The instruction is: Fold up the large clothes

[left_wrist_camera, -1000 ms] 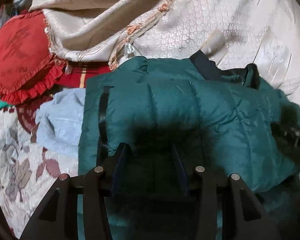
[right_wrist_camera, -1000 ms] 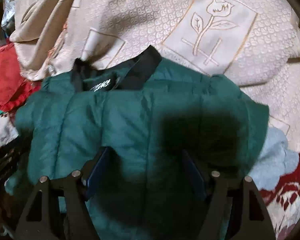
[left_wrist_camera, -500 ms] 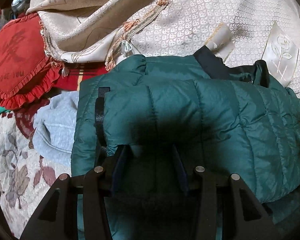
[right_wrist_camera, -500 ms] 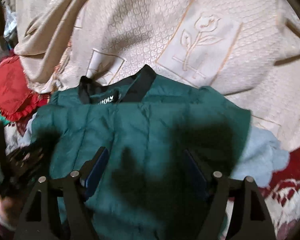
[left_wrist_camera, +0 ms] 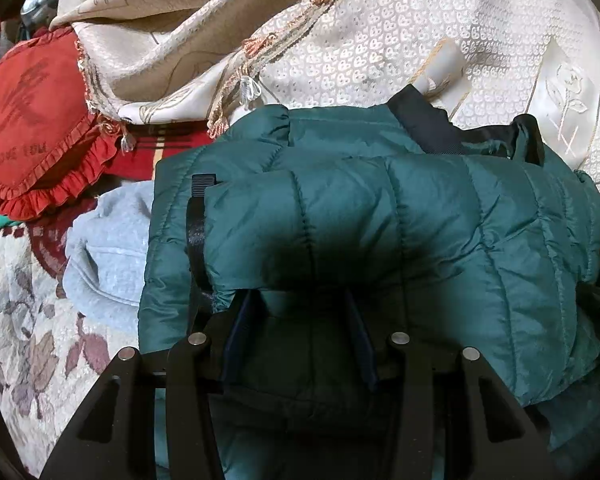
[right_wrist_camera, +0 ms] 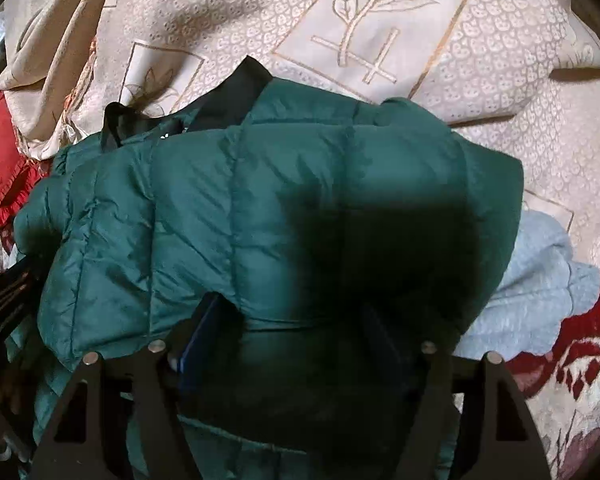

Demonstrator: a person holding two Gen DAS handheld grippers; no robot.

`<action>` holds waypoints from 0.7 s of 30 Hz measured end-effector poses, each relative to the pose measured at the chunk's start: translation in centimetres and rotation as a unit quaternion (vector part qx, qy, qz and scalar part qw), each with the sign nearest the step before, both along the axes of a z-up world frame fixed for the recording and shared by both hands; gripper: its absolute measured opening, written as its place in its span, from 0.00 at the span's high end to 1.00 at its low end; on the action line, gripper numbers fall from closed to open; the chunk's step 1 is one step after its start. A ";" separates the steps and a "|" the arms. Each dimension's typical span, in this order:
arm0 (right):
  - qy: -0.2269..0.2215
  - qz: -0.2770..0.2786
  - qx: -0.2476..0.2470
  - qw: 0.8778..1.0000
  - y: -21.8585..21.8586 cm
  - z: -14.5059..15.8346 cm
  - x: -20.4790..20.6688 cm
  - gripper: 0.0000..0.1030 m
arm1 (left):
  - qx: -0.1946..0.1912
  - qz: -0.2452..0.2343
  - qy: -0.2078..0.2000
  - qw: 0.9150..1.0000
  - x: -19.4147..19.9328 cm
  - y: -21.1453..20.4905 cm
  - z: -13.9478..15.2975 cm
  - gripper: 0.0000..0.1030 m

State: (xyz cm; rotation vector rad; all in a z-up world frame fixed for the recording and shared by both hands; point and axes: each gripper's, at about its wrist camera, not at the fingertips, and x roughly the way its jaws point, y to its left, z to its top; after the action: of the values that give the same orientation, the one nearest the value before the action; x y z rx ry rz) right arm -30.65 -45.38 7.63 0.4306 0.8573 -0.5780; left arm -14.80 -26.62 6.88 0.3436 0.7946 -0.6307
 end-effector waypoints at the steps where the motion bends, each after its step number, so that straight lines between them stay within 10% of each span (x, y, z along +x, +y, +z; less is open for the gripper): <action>1: 0.001 0.003 -0.001 1.000 0.1 0.2 -0.2 0.26 | 0.000 0.000 0.001 1.000 0.0 0.0 0.0 0.73; 9: -0.025 0.015 -0.017 0.999 2.8 3.6 -4.5 0.26 | -0.001 -0.001 -0.001 1.000 0.1 -0.1 -0.4 0.72; 21: 0.017 -0.002 -0.015 1.000 2.5 0.5 -2.5 0.24 | 0.003 -0.014 -0.010 1.000 -0.4 0.5 0.4 0.72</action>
State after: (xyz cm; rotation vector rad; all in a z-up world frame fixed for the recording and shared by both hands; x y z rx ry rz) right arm -33.10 -42.84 8.15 0.3965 0.8795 -0.6019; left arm -15.16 -26.08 7.32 0.3659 0.7742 -0.6502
